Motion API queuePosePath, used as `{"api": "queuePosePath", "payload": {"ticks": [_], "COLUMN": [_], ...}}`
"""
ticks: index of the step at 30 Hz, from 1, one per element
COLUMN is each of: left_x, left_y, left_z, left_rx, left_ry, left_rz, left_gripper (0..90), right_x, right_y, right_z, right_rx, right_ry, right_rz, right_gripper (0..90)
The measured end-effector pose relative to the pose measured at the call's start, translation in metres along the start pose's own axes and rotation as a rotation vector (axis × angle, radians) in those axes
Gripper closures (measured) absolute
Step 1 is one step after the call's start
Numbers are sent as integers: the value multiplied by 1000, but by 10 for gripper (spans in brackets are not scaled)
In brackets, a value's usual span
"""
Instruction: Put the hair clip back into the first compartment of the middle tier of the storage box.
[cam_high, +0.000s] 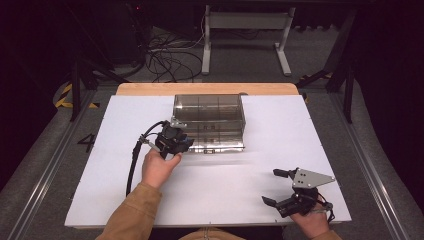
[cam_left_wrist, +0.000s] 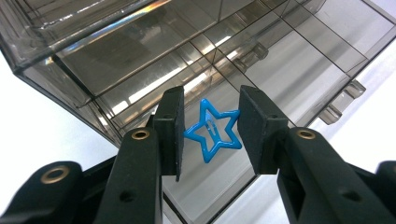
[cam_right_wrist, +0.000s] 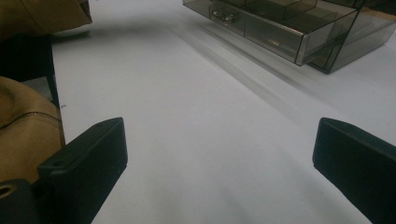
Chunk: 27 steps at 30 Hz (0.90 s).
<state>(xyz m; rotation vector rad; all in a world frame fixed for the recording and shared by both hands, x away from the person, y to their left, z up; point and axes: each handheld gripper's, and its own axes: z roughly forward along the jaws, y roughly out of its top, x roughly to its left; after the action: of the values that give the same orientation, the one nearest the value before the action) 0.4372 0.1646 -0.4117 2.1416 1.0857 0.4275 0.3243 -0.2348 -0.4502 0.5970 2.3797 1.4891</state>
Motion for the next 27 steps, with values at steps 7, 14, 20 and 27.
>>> {"api": "queuePosePath", "payload": {"ticks": [7,14,20,27], "left_x": [-1,-5,-10,-14], "left_y": [1,2,2,3], "left_z": [-4,-9,-18,-26], "left_rx": [-26,-45,-67,-88], "left_ry": [7,2,4,-1], "left_rz": [2,10,30,39], "left_gripper": [575,572,559,558], "right_x": [0,0,0,0], "right_y": [0,0,0,0], "right_z": [0,0,0,0], "right_rx": [1,2,2,1], "right_ry": [2,3,6,7], "right_rz": [-1,-2,-1,-3], "right_gripper": [36,37,36,36]}}
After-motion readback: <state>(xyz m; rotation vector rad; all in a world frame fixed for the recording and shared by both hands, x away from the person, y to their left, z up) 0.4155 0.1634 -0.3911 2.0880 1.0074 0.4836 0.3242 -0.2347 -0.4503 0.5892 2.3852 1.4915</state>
